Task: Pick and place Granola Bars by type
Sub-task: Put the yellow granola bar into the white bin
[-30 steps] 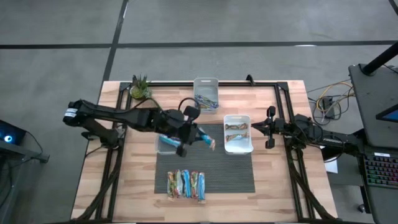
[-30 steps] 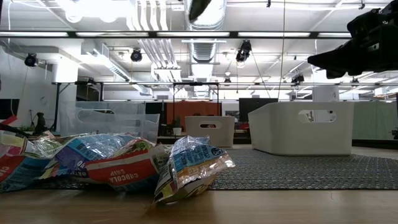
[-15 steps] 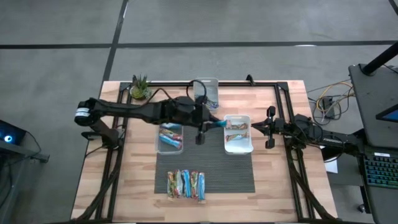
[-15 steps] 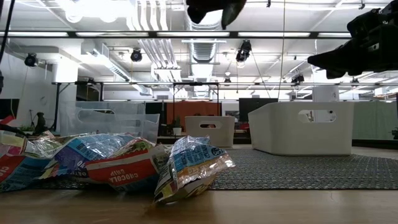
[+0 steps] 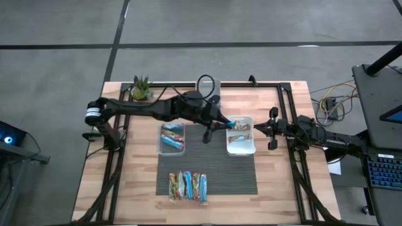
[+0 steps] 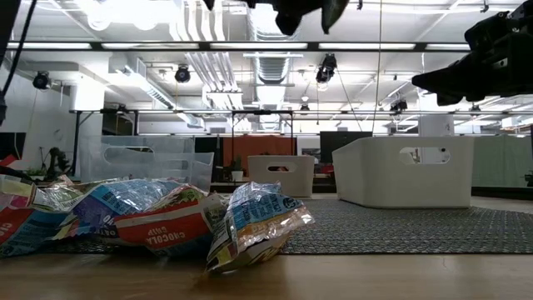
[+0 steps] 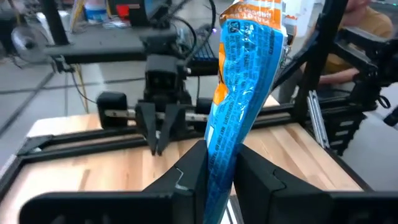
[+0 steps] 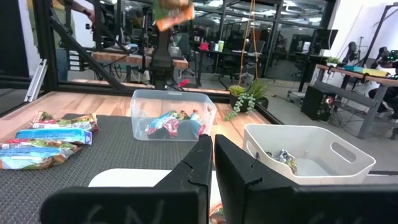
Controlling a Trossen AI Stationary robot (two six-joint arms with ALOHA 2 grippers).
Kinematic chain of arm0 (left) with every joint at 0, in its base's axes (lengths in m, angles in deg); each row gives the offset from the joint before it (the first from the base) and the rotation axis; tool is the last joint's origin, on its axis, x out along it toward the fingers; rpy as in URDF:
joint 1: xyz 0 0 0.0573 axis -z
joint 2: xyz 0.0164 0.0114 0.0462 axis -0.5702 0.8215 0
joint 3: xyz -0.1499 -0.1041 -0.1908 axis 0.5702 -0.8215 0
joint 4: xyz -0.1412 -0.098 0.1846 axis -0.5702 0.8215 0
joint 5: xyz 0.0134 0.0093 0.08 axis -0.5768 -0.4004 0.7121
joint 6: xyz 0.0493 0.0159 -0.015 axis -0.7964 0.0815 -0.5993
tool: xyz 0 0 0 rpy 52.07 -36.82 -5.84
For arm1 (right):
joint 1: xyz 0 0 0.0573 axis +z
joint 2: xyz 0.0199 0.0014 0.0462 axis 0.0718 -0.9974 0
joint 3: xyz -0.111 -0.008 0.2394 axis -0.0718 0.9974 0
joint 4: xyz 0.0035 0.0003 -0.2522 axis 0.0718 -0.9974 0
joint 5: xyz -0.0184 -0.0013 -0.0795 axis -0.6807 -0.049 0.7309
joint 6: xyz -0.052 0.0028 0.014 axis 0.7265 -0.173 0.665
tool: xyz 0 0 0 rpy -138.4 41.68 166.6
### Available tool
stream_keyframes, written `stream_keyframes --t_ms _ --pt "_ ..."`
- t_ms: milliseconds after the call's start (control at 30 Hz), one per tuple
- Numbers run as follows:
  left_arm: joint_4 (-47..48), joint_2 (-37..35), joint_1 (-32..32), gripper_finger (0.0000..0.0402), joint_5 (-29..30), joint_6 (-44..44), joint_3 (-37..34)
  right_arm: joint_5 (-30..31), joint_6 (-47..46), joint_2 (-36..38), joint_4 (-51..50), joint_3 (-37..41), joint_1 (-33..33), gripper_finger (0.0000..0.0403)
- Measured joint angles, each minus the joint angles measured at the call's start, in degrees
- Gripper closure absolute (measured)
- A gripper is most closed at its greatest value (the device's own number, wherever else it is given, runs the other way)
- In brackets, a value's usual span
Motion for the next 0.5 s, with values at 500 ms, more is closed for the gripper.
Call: stream_keyframes --t_ms 500 --pt "5.7 13.6 1.6 0.0349 -6.8 5.3 12.1 0.0 -0.2 0.0 0.0 0.0 0.0 0.0394"
